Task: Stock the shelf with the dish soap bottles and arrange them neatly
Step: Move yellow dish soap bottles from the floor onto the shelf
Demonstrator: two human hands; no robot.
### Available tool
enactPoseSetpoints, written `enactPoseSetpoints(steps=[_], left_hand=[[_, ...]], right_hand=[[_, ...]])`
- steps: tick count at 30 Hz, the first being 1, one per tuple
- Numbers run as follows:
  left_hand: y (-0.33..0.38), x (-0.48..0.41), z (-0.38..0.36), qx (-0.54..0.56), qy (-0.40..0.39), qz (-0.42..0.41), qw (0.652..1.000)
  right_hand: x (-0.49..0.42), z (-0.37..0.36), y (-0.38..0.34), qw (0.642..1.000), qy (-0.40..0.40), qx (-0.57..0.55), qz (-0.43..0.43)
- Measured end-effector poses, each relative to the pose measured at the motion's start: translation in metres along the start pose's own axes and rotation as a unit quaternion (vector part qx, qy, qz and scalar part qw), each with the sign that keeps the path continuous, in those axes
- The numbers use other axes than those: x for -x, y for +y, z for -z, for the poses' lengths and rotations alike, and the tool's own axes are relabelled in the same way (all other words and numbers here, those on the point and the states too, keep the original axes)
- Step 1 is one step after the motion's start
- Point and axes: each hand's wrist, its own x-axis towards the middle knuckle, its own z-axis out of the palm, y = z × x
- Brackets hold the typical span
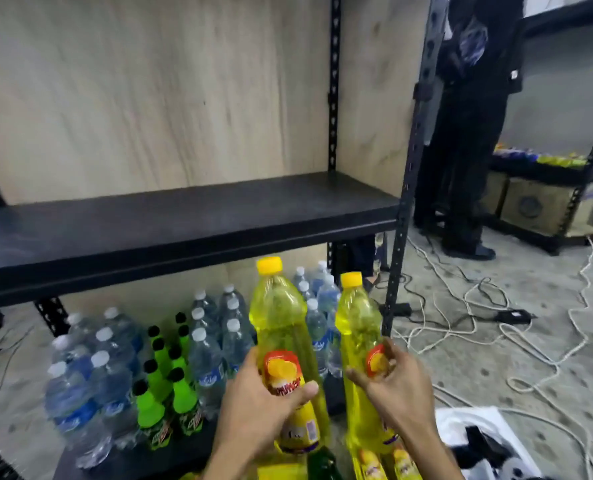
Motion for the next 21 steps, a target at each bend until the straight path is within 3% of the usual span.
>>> enactPoseSetpoints(steps=[4,8,14,21], left_hand=[[0.103,-0.02,0.071,0.058,0.07,-0.138,0.986],[0.188,-0.092,0.12,0.085,0.148,-0.206,0.963],[0.254,-0.243,0.134,0.043,0.221,-0.173,0.959],[0.234,-0.382,0.102,0.023,0.195,-0.121,0.973]], right_hand=[[-0.025,0.079,-0.097,0.987,0.106,-0.063,0.1],[-0.086,0.122,-0.186,0.963,0.192,-0.089,0.166],[-0.225,0.105,-0.272,0.966,0.193,-0.065,0.161],[-0.354,0.032,-0.291,0.978,0.171,-0.062,0.103]])
